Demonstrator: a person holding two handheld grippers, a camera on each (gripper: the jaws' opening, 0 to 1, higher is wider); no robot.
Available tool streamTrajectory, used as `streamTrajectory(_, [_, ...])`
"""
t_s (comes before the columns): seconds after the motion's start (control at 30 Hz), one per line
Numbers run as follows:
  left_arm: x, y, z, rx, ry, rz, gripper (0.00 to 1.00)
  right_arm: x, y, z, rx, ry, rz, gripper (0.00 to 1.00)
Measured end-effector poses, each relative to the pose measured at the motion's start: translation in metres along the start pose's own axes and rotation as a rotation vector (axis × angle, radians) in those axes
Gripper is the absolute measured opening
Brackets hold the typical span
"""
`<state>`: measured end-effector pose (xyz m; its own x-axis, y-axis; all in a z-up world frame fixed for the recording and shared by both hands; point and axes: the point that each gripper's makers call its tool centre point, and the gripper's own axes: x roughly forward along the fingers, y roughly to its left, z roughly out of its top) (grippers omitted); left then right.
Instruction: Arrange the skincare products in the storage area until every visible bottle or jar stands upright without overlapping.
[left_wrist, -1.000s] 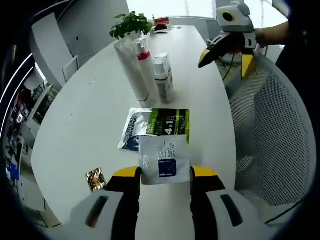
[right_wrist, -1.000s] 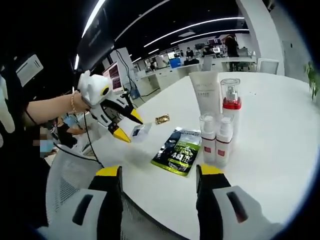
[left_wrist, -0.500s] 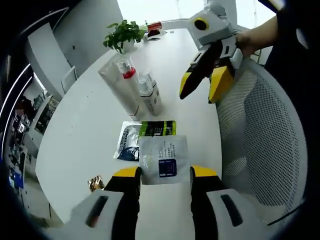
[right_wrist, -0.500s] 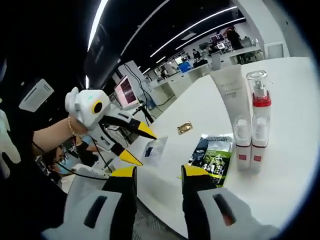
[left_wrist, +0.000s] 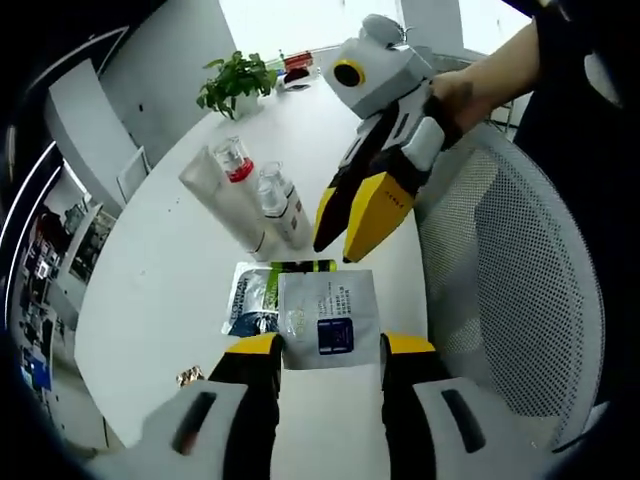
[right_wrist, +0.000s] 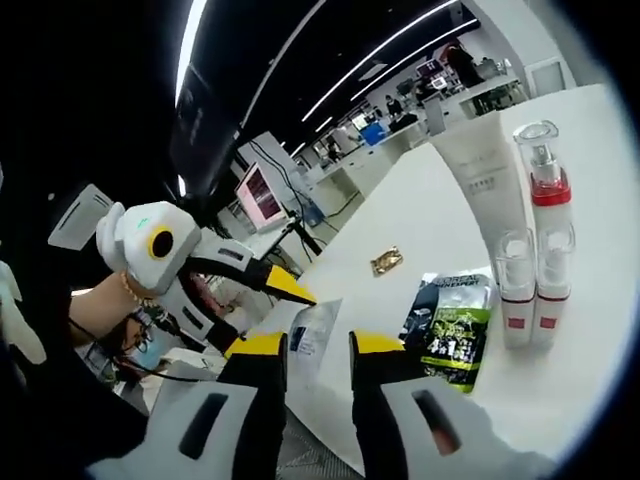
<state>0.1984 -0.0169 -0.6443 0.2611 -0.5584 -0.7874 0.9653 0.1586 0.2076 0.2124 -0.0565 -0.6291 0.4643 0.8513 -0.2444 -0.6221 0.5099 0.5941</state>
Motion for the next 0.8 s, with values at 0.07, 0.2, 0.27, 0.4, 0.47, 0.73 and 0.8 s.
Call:
streamTrajectory(0.07, [0.000,-0.002,0.004,0.008,-0.003,-0.004,0.38,0.002,-0.001,0.002,0.011,-0.005,0.002,0.22])
streamTrajectory(0.2, [0.001,-0.003,0.008,0.018,-0.011,-0.010,0.38,0.005,-0.007,0.006,0.039,-0.015,0.003,0.18])
streamTrajectory(0.27, [0.002,-0.004,0.010,0.020,-0.014,-0.011,0.38,0.006,-0.007,0.006,0.059,-0.019,0.006,0.17])
streamTrajectory(0.4, [0.002,-0.005,0.012,0.026,-0.018,-0.019,0.38,0.008,-0.007,0.005,0.078,-0.022,0.015,0.12])
streamTrajectory(0.47, [0.002,-0.005,0.013,0.026,-0.018,-0.023,0.38,0.008,-0.005,0.005,0.085,-0.021,0.016,0.11])
streamTrajectory(0.73, [0.005,-0.004,0.014,0.022,-0.022,-0.024,0.38,0.008,-0.007,0.004,0.124,-0.044,0.019,0.02])
streamTrajectory(0.8, [0.006,-0.003,0.014,0.013,-0.027,-0.017,0.39,0.007,-0.006,0.007,0.176,-0.082,0.038,0.01])
